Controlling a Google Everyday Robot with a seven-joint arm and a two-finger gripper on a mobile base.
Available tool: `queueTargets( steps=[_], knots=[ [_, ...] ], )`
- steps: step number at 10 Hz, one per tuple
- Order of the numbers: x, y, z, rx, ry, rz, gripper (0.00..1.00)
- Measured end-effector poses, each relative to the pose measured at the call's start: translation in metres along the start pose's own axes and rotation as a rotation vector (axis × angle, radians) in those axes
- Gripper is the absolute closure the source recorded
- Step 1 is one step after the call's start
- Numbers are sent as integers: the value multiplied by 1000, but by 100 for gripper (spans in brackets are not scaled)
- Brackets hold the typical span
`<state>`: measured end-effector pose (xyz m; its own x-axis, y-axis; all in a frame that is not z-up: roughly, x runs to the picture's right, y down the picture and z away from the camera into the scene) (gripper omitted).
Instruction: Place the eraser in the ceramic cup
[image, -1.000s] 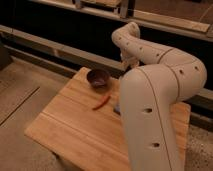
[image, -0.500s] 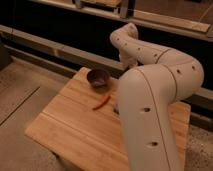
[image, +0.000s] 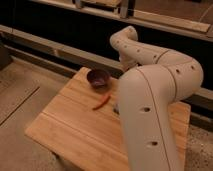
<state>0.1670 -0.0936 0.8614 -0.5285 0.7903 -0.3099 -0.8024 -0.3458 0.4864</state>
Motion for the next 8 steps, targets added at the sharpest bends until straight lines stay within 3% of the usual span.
queueTargets(
  steps=[8],
  knots=[
    [-16, -5, -6, -8, -9, 27, 100]
  ],
)
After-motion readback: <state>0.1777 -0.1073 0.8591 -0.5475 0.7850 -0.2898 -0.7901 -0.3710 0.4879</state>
